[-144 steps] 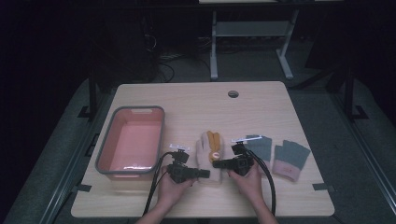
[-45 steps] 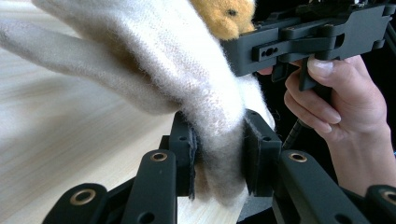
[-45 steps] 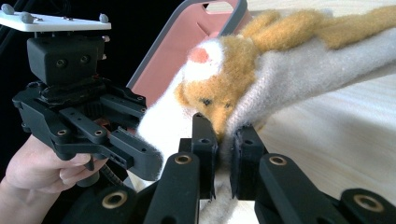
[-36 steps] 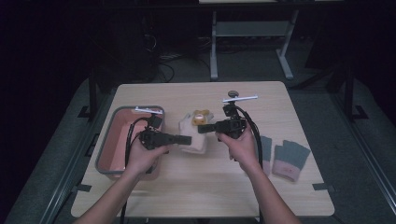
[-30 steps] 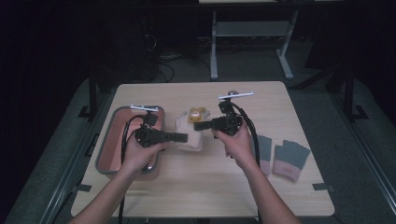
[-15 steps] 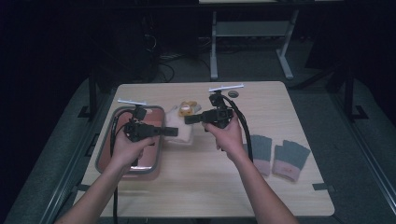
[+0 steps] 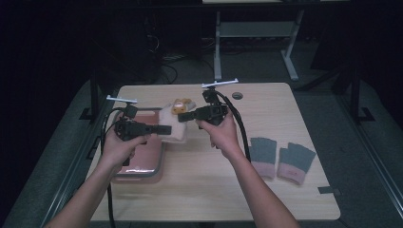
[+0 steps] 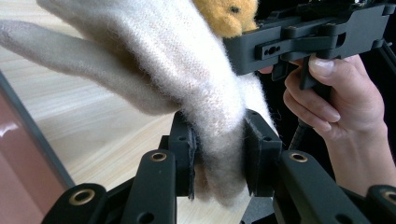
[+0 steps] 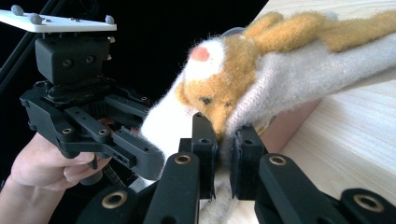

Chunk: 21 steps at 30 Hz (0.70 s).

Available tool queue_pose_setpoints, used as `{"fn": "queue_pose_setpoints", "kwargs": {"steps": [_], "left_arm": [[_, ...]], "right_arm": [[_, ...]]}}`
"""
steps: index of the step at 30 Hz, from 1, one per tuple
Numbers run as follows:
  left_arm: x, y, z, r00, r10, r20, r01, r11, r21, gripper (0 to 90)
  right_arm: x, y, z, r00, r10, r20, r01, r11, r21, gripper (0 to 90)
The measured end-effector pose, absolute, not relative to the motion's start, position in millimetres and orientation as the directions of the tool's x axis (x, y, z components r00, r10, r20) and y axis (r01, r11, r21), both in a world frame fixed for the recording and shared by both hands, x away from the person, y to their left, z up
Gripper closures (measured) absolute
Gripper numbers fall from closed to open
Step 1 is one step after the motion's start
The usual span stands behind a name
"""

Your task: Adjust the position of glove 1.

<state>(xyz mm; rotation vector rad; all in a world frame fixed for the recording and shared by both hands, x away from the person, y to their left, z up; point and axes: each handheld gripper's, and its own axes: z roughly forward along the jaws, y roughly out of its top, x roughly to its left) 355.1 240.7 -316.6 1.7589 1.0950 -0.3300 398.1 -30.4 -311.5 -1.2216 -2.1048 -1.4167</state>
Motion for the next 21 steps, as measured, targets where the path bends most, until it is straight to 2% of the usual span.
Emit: {"fn": "queue_pose_setpoints", "kwargs": {"steps": [21], "left_arm": [[350, 280, -307, 0.536, 0.549, -0.642, 0.791, -0.060, 0.609, 68.4]], "right_arm": [[404, 9, -301, -0.605, 0.443, 0.662, 0.782, 0.175, 0.598, 82.2]]}}
